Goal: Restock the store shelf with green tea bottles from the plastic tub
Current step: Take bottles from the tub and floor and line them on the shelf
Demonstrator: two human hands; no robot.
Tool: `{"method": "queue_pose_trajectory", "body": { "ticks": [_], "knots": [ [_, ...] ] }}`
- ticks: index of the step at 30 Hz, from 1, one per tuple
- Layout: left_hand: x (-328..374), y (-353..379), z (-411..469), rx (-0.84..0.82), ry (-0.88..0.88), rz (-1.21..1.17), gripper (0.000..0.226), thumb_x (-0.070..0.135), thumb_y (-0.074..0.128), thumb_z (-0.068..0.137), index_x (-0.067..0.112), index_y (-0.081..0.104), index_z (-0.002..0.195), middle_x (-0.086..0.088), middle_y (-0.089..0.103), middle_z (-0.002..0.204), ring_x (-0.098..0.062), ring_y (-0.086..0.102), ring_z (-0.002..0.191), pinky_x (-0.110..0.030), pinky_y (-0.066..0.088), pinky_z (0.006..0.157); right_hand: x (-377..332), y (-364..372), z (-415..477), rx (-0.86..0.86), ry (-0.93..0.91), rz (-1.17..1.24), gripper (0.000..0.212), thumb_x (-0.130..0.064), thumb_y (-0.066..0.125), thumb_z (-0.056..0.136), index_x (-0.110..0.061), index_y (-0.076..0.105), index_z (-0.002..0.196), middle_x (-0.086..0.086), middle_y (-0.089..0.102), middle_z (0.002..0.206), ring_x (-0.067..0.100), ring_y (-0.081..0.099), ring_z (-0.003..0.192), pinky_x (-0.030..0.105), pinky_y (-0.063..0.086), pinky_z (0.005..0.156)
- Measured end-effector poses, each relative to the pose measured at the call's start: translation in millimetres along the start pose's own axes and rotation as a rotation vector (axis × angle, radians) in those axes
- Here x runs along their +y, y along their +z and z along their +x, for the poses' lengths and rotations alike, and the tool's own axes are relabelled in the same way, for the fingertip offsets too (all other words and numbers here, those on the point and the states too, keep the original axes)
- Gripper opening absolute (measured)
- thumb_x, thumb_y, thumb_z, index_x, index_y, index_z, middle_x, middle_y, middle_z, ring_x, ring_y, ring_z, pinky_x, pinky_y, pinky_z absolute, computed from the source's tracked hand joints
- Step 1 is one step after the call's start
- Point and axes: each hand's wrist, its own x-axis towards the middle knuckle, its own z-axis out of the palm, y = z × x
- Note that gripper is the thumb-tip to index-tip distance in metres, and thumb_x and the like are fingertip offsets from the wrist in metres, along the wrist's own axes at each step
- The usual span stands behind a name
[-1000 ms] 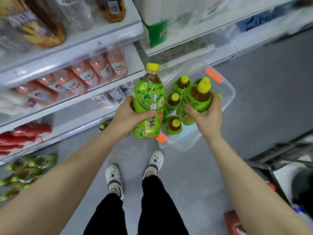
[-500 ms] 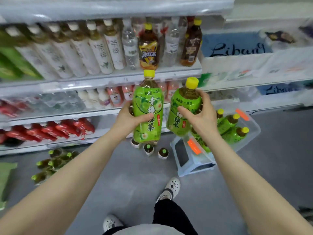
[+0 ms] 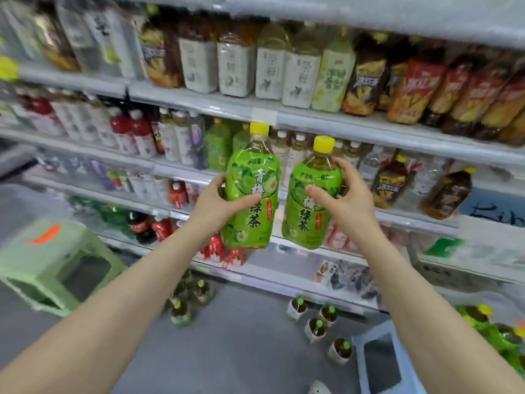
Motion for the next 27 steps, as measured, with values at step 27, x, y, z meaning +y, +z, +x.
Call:
{"method": "queue_pose_trajectory", "body": {
  "ticks": [27],
  "knots": [
    [196.6,-227.4,217.9,0.318,0.342,-0.018,0.067,0.044,0.083,0.063,0.02,0.058,0.121,0.004,0.073,0.102,-0.009,0.073,0.08,-0.026,0.059,0.068,-319.3,167.7,368.9,-0.106,-0.492,0.304,0.075,-0.048,0.078,0.075,-0.026,0.046,0.138,-0.005,0.059,0.124,0.016,0.066,0.104,0.046,0.056,0.091]
  ]
}}
